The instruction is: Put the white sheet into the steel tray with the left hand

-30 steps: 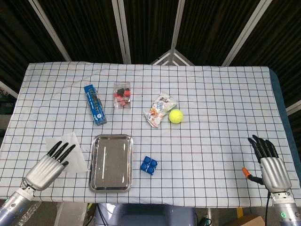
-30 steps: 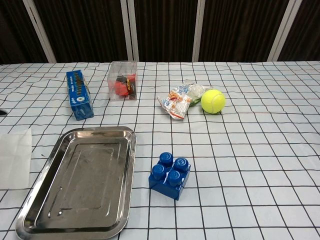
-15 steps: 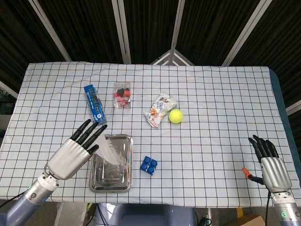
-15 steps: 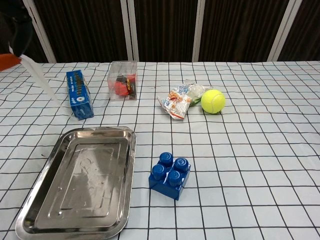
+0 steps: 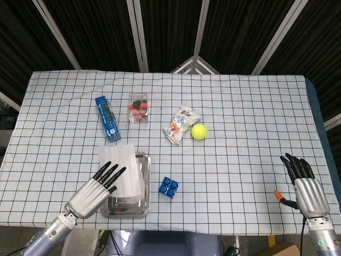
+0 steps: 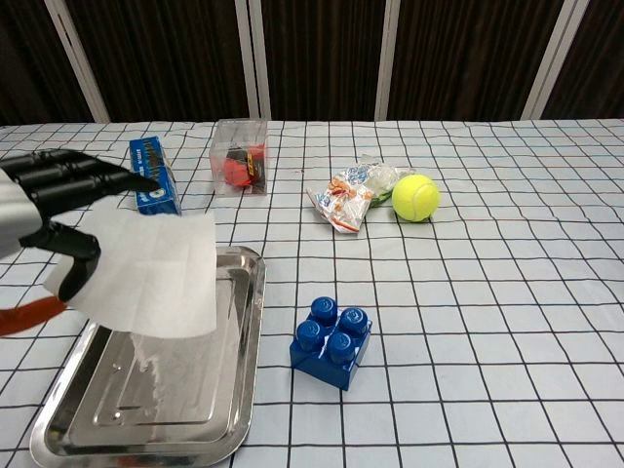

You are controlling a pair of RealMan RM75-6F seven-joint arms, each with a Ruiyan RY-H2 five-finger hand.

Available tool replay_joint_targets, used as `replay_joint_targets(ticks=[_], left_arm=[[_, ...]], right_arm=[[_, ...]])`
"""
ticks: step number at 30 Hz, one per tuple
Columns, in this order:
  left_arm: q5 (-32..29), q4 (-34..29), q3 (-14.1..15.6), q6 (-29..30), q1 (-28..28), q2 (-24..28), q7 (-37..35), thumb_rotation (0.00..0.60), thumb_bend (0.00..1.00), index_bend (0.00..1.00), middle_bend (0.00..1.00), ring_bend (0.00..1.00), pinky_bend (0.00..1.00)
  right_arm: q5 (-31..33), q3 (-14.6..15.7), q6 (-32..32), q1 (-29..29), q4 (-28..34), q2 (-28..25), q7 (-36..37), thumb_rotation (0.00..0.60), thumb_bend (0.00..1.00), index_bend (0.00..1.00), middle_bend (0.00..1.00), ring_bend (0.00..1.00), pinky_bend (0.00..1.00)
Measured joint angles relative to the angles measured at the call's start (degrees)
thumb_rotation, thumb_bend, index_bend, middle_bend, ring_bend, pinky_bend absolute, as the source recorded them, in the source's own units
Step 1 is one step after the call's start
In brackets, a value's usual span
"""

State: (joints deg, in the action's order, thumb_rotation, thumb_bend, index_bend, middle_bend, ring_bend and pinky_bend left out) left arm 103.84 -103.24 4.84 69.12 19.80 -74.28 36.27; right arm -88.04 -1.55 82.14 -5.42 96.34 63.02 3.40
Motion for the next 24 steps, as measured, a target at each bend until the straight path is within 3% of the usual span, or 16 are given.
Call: replay_joint_targets(ticks=[10, 24], left_arm=[[1.42, 5.39, 2.28, -4.43, 1.18, -6.05, -0.93, 0.600, 0.57, 0.57, 0.01, 0.00, 0.00], [1.32, 5.75, 2.87, -5.53, 1.74, -5.81, 1.03, 0.600, 0.57, 0.55, 0.00, 0.00, 0.00]], right_arm=[[0.12, -0.02, -0.11, -0.03, 0.03, -0.08, 0.10, 0.600, 0.31, 0.00, 0.00, 0.00, 0.00], [-0.12, 0.06, -0.01, -0.02, 0.00, -0.10, 0.14, 0.600, 0.31, 0.00, 0.00, 0.00, 0.00]])
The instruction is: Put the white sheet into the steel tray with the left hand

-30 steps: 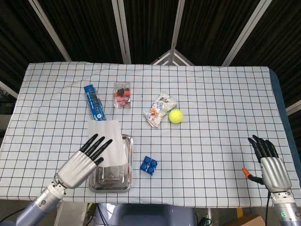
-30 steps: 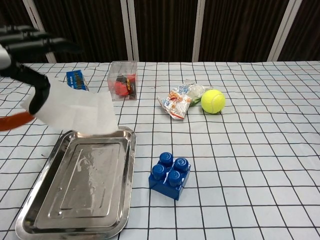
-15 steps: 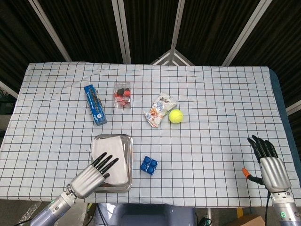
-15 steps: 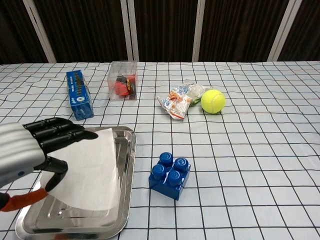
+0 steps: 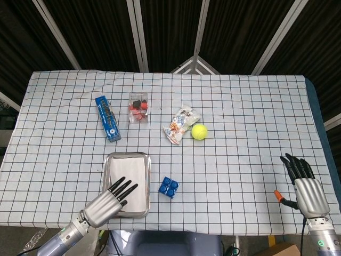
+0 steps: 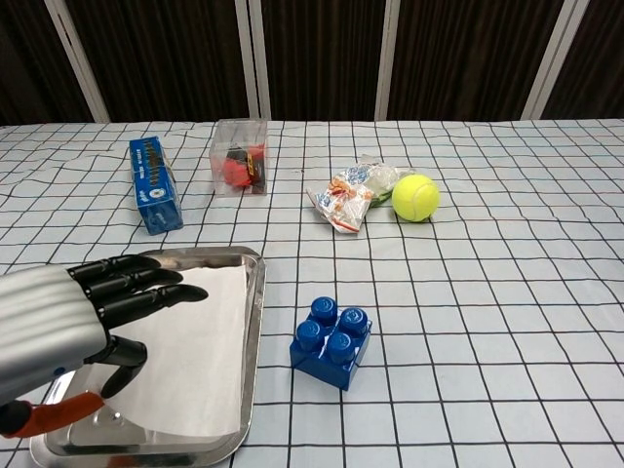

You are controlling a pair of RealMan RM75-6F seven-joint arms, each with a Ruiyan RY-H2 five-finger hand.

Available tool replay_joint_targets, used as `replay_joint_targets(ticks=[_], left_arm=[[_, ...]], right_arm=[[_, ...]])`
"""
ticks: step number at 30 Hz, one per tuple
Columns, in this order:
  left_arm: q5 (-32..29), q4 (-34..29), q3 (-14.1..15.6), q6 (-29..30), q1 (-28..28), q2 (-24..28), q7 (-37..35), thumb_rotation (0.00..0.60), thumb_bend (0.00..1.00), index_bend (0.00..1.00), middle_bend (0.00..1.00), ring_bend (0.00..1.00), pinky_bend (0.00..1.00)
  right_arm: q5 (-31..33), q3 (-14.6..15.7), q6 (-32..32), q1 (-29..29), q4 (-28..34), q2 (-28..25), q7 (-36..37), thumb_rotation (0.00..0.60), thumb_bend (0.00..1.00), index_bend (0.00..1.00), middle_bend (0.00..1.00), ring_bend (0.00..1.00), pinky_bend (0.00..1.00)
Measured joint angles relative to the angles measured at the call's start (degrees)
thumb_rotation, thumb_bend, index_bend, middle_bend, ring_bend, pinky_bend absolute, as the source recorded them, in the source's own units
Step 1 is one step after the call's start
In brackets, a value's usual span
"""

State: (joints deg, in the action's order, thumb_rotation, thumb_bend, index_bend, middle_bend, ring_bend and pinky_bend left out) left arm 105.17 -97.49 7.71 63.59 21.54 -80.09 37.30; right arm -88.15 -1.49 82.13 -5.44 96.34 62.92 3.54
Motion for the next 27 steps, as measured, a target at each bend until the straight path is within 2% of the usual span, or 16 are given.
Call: replay_joint_targets(ticks=[10, 12, 16, 19, 27], left_arm=[[-0.34, -0.45, 0.26, -0.29, 0.23, 1.20, 0.47, 0.600, 0.57, 0.53, 0.00, 0.00, 0.00], [-0.38, -0.39, 0.27, -0.19, 0.18, 1.24, 0.49, 0.600, 0.56, 0.49, 0.00, 0.00, 0.00], [-0.56, -0.32, 0.27, 0.02, 0.07, 1.30, 0.46, 0.600, 0.47, 0.30, 0.00, 0.00, 0.00], [-0.41, -0.45, 0.31, 0.43, -0.03, 1.44, 0.47, 0.600, 0.44, 0.22, 0.00, 0.00, 0.00], [0.29, -1.86, 1.14, 1.92, -0.53, 3.93, -0.40, 0.600, 0.43, 0.14, 0.00, 0.00, 0.00]], right_arm=[[0.03, 0.02, 0.07, 0.06, 0.11, 0.04, -0.17, 0.600, 0.31, 0.00, 0.00, 0.00, 0.00], [0.04, 0.03, 0.05, 0.05, 0.08, 0.05, -0.17, 0.600, 0.31, 0.00, 0.00, 0.00, 0.00], [-0.01, 0.04, 0.04, 0.04, 0.08, 0.03, -0.18, 0.600, 0.31, 0.00, 0.00, 0.00, 0.00], [-0.02, 0.02, 0.11, 0.06, 0.07, 0.03, -0.13, 0.600, 0.31, 0.00, 0.00, 0.00, 0.00], [0.01, 0.05, 0.06, 0.06, 0.01, 0.05, -0.18, 0.600, 0.31, 0.00, 0.00, 0.00, 0.00]])
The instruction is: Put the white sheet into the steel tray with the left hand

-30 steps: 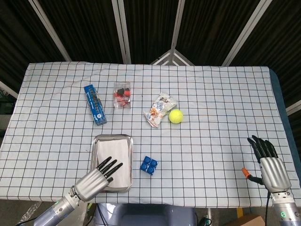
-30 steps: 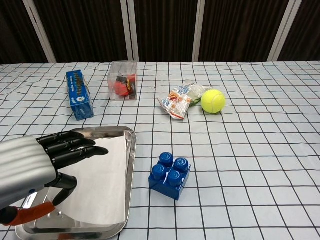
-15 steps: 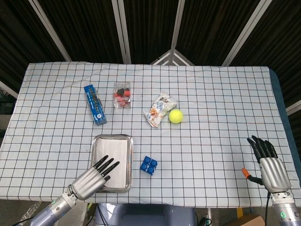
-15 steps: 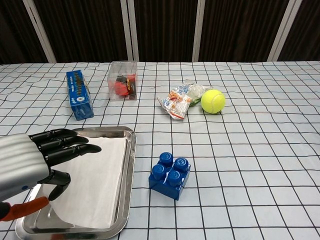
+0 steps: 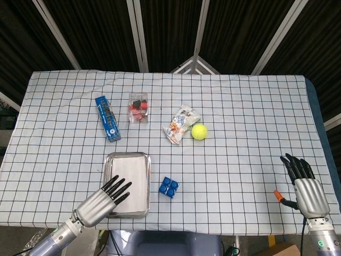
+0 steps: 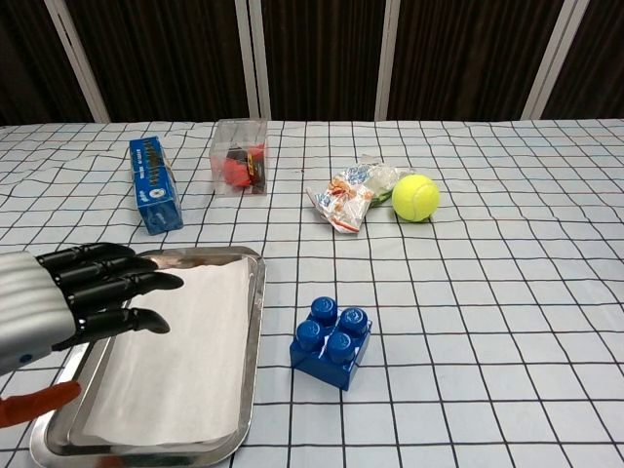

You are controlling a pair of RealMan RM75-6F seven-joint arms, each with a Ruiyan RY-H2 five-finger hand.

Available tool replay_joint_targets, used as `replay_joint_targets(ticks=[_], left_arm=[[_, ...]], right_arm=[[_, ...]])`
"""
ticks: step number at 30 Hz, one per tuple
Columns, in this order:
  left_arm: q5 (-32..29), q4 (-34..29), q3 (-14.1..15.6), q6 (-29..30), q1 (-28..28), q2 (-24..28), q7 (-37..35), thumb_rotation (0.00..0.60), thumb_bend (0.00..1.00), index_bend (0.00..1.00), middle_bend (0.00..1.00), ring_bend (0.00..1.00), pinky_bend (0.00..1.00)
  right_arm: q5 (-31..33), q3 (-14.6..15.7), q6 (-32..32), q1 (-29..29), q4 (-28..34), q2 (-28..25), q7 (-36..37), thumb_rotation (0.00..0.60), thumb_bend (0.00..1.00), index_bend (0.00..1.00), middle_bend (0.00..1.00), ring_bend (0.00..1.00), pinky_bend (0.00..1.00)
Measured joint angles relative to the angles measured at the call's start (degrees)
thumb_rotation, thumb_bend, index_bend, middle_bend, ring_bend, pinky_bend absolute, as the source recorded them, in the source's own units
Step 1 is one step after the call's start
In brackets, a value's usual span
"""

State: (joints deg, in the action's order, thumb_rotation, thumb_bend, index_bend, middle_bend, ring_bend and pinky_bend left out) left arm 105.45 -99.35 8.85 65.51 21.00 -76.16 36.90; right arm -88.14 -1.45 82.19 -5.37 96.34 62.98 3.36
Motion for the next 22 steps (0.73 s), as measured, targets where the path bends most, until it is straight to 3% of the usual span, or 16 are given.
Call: replay_joint_targets(ticks=[6, 13, 22], left_arm=[[0.54, -1.10, 0.82, 3.50, -1.54, 2.91, -1.72, 0.600, 0.34, 0.07, 0.00, 0.00, 0.00], [-0.50, -0.61, 0.74, 11.41, -5.64, 4.28, -5.36, 0.600, 0.08, 0.00, 0.00, 0.00, 0.00], [-6.41, 3.22, -1.65, 27.96, -16.06, 4.99, -13.62, 0.600, 0.04, 0.00, 0.00, 0.00, 0.00]], right_arm=[[0.09, 0.02, -0.06, 0.01, 0.05, 0.01, -0.16, 0.600, 0.31, 0.00, 0.00, 0.00, 0.00], [-0.20, -0.01, 0.04, -0.06, -0.23, 0.13, -0.67, 0.600, 0.31, 0.00, 0.00, 0.00, 0.00], [-1.62, -0.06, 1.59, 0.10, -1.54, 0.85, -1.98, 0.600, 0.31, 0.00, 0.00, 0.00, 0.00]])
